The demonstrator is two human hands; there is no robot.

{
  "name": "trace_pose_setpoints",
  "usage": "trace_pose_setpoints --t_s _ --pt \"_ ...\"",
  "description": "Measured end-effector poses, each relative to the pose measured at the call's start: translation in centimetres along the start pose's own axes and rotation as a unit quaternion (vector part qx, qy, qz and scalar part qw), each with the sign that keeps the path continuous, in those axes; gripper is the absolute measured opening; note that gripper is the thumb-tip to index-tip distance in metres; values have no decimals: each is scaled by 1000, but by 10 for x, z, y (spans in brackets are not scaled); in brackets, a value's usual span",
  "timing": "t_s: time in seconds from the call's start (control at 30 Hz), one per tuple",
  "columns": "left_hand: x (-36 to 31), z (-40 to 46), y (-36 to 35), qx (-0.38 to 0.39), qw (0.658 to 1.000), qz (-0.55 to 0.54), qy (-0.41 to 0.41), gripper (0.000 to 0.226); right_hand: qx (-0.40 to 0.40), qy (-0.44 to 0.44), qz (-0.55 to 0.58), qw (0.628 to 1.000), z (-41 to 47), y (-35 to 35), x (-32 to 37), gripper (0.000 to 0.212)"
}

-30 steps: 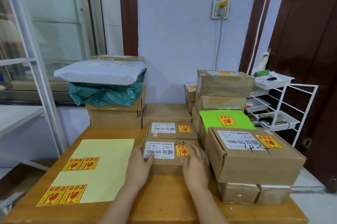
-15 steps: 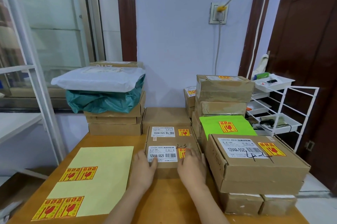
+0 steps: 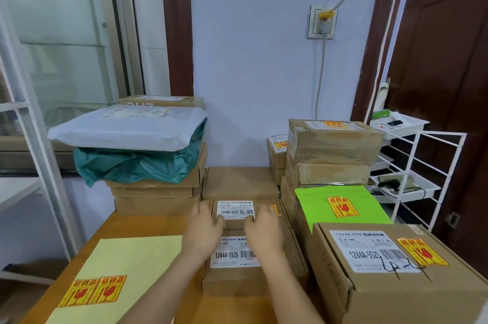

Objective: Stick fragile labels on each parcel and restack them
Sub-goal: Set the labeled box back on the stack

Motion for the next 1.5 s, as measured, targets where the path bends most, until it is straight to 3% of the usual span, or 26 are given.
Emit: trace_pose_setpoints --t_s 0.17,0.3,0.43,0.57,0.7,0.87,1.07,1.5 --pt "-11 38 -21 74 994 78 -29 33 -4 -64 43 997 50 -5 -9 34" --pt "-13 59 -42 113 985 118 -47 51 -6 -92 20 996 78 -12 -18 38" --pt "-8 71 -73 191 959 201 -54 60 56 -82 -78 992 84 -36 -26 50" --pt "-10 72 -73 135 960 240 -55 48 57 -83 -127 987 86 -34 -27 47" --pt "-17 74 -62 105 962 243 -65 36 38 -115 -105 987 89 -24 -27 47" --pt "-14 81 -58 106 965 237 -34 39 12 -128 -94 987 100 -26 -24 47" --pt "-5 96 -72 159 954 254 24 44 69 -153 -110 980 115 -44 -31 46" --pt "-3 93 -82 129 952 273 48 51 18 -131 -76 988 119 -41 -29 48"
Point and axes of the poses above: each hand's wrist, its own z-axis towards the middle knuckle, its own y-axis out of the back of the hand, x = y × z, the point moved 10 cm from there along z, towards the middle knuckle, and after that the axes turned 9 degrees about x, right-handed, at the moved point
